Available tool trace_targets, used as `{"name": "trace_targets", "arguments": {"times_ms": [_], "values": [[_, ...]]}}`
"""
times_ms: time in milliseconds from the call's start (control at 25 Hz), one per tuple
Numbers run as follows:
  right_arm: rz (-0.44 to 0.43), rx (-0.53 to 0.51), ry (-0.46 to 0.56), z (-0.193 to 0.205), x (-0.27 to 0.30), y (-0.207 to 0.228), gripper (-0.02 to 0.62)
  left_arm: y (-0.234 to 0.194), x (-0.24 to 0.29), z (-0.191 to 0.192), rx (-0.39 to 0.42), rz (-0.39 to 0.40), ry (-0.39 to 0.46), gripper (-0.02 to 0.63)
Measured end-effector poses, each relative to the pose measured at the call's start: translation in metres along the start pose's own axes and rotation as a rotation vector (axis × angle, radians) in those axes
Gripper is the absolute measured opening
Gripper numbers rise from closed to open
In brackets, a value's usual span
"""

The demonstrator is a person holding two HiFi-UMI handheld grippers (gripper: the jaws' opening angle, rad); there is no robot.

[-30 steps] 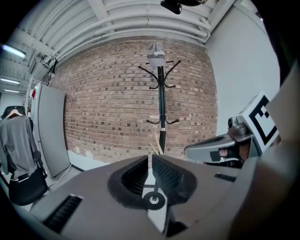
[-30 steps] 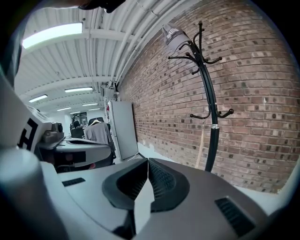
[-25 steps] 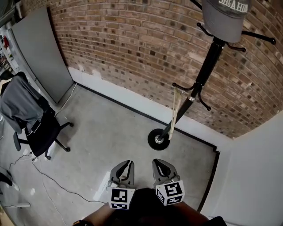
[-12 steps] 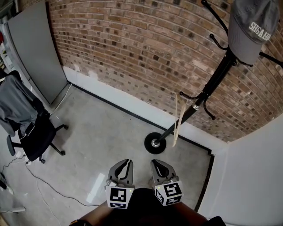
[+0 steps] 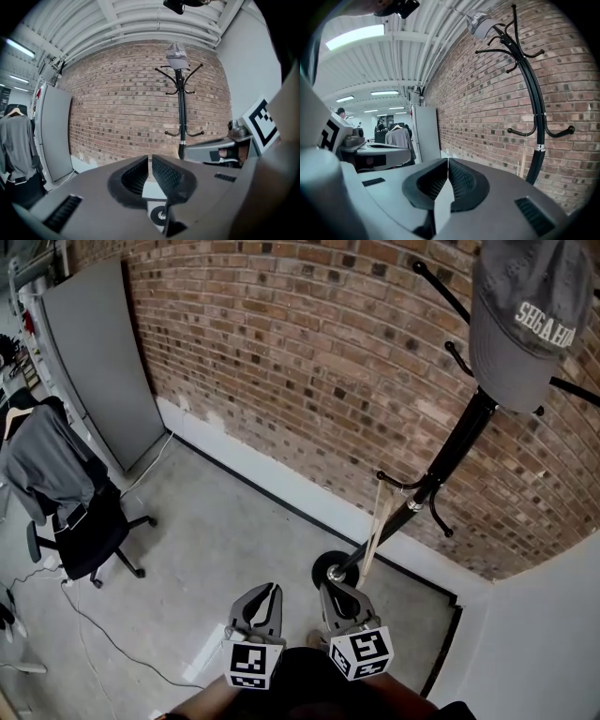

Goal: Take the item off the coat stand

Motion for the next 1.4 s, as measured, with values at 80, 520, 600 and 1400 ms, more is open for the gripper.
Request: {"name": "trace_targets", "arguments": {"times_ms": [80, 520, 600, 1400], "values": [[-0.014, -0.014, 0.052, -0.018, -0.008, 0.018, 0.015, 0.017, 0.010, -0.016, 0.006, -0.004, 0.023, 0.058], [-0.131, -0.122, 0.380, -0.152, -0.080, 0.101, 0.015, 0.106, 0.055, -0.138, 0.024, 0.083, 0.221, 0.058], [-0.152, -0.140, 0.419, -0.172, -0.093, 0.113, 0.015, 0.122, 0.056, -0.160, 0.029, 0.104, 0.262, 0.058], [-0.493, -0.186, 0.758, -0.310, -0.142, 0.170, 0.129, 0.171, 0.061, -0.264, 0.098, -0.032, 0.409, 0.060]]}}
Point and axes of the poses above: the fingertips, and each gripper's own axes: x forward along the fingers, y to its right, z out of its underside, the point moved 8 cm from there along -x, backward along the fingers, and after that the axes turned 15 degrees about -z, right-handed, at the moved point
